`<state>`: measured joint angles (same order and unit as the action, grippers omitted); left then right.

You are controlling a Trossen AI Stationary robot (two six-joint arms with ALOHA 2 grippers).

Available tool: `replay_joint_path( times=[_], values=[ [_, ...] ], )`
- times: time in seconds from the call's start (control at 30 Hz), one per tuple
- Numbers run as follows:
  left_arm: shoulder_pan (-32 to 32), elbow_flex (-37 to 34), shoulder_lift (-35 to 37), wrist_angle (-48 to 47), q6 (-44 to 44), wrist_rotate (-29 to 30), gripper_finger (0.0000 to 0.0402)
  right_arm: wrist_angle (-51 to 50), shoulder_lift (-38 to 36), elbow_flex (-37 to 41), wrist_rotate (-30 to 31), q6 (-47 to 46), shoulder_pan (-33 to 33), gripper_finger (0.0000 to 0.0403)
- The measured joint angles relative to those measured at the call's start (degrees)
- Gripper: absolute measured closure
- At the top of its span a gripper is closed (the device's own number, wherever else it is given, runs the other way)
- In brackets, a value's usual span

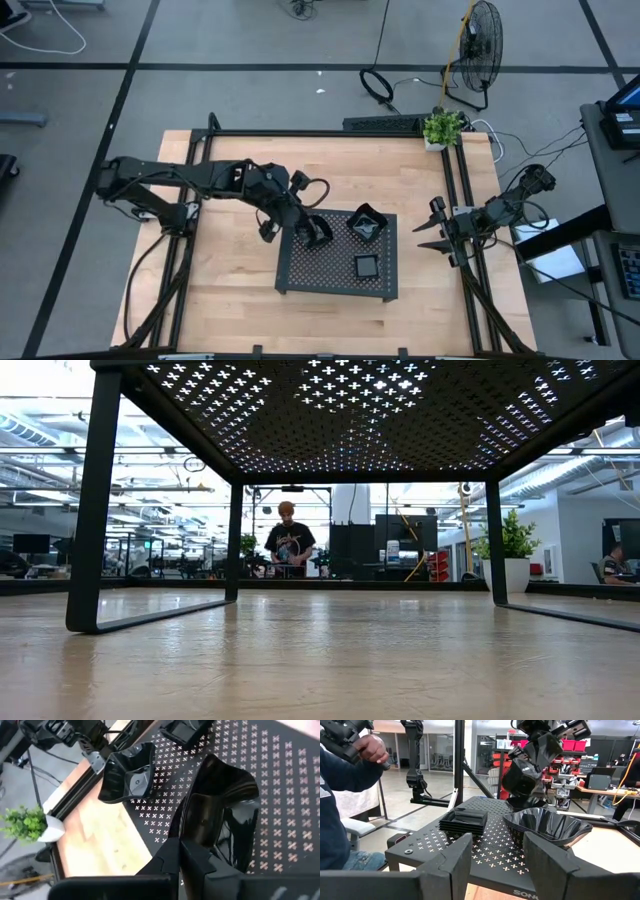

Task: Pick & Place Mini shaped plates
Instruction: Stack the black leaf-shaped plate on top of the black leaf-shaped plates on the shelf, then return to Home Position

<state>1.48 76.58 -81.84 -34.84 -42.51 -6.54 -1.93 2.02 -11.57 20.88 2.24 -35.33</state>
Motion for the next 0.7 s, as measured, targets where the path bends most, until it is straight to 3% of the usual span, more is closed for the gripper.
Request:
replay_joint_path(
  times=[0.3, 0.53, 0.7],
  values=[
    [-0.1, 0.0, 0.0, 2.1, 7.0, 2.0, 0.0345, 0.0, 0.0, 0.0, 0.0, 0.0, 0.0, 0.0238],
    [-0.1, 0.0, 0.1, 2.1, 7.6, 2.1, 0.034, 0.0, 0.0, 0.0, 0.0, 0.0, 0.0, 0.0238],
    [0.2, 1.1, 4.4, 0.6, 15.5, 4.0, 0.0339, 0.0, 0.0, 0.0, 0.0, 0.0, 0.0, 0.0238]
  ],
)
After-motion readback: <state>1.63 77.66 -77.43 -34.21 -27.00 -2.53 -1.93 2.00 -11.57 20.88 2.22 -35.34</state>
